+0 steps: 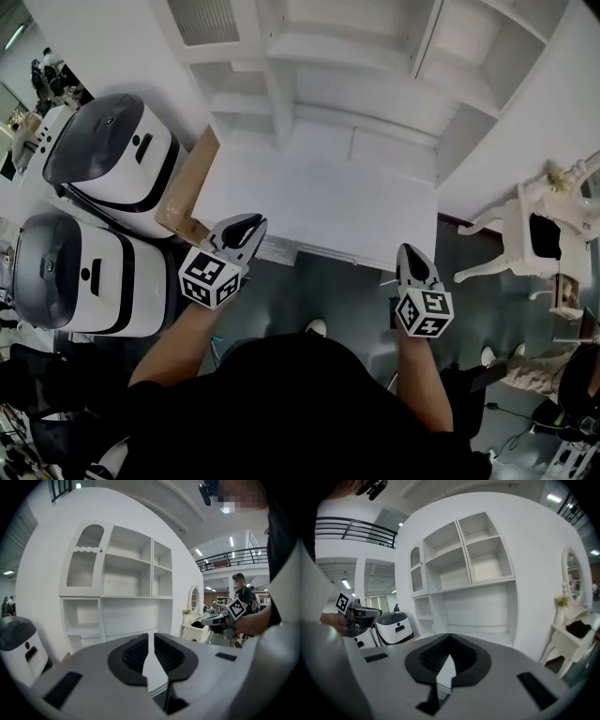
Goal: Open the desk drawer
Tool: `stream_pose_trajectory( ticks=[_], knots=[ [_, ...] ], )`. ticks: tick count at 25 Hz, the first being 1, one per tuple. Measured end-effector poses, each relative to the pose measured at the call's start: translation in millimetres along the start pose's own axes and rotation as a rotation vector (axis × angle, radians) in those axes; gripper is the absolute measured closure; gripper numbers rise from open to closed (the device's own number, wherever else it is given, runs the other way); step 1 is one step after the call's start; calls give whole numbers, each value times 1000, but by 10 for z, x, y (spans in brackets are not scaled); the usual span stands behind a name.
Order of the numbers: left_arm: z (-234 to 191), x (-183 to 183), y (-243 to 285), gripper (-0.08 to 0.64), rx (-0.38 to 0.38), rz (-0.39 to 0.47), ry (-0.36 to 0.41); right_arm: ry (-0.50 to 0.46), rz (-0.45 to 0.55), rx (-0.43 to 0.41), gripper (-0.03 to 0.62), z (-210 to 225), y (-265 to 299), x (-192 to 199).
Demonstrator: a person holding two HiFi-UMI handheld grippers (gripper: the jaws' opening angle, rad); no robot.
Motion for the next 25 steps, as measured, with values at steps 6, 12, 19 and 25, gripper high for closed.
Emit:
stream_pose_trajectory(
  ticks=[6, 12, 19, 25],
  knots=[
    [138, -18, 177, 515, 9, -9, 10, 4, -1, -17, 592, 173, 108, -51],
    [126, -26, 311, 515, 32, -19, 0, 13, -15, -25, 591, 187, 255, -12],
    [14, -5, 569, 515, 95, -20, 9, 23, -31, 17, 592, 199, 378, 29],
    [-163, -37, 775, 515, 134, -19, 15, 28, -89, 51, 591, 233, 505, 189]
  ],
)
Point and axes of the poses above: the fingertips, and each gripper's own axes: y forward along the fingers, z to its right, x out of its underside, the point moved 9 cm from there along -y, backward along the fingers, and after that the axes turned 3 degrees about -x, right-handed, at the moved point
